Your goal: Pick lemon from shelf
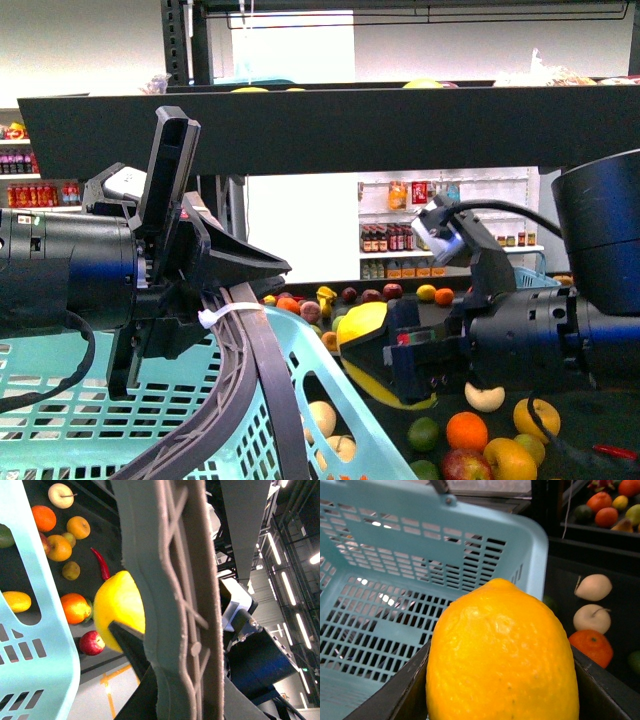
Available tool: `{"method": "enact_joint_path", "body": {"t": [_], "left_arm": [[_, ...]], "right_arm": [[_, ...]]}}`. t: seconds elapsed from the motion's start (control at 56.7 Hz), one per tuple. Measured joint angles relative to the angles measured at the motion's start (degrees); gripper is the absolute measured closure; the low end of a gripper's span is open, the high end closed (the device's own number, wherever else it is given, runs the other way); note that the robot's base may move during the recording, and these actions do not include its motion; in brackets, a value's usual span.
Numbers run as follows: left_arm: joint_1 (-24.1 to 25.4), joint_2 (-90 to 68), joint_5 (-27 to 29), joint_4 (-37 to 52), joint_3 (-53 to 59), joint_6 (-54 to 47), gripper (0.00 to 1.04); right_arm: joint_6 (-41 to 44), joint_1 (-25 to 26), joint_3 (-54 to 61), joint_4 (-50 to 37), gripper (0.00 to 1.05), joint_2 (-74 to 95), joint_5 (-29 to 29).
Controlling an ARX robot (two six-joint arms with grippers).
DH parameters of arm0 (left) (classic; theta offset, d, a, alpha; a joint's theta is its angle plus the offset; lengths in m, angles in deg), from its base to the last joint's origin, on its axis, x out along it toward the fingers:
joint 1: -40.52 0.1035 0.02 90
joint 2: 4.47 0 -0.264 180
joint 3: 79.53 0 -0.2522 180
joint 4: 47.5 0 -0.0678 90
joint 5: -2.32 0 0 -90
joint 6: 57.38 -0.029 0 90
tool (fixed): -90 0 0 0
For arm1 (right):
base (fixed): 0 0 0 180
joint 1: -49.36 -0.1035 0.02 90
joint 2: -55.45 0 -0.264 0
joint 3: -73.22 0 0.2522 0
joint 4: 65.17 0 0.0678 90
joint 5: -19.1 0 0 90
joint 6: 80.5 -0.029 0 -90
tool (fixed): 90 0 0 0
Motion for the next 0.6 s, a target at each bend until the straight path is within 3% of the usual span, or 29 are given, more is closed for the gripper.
{"method": "enact_joint_path", "body": {"t": [0.423, 0.599], "left_arm": [[0.0, 0.0, 0.0, 0.0, 0.0, 0.0, 0.96], [0.0, 0.0, 0.0, 0.0, 0.0, 0.0, 0.96]], "right_arm": [[-1.0, -5.3, 1.5, -0.2, 0.39, 2.0, -3.1], [-1.0, -6.2, 1.5, 0.4, 0.15, 2.0, -3.5]]}}
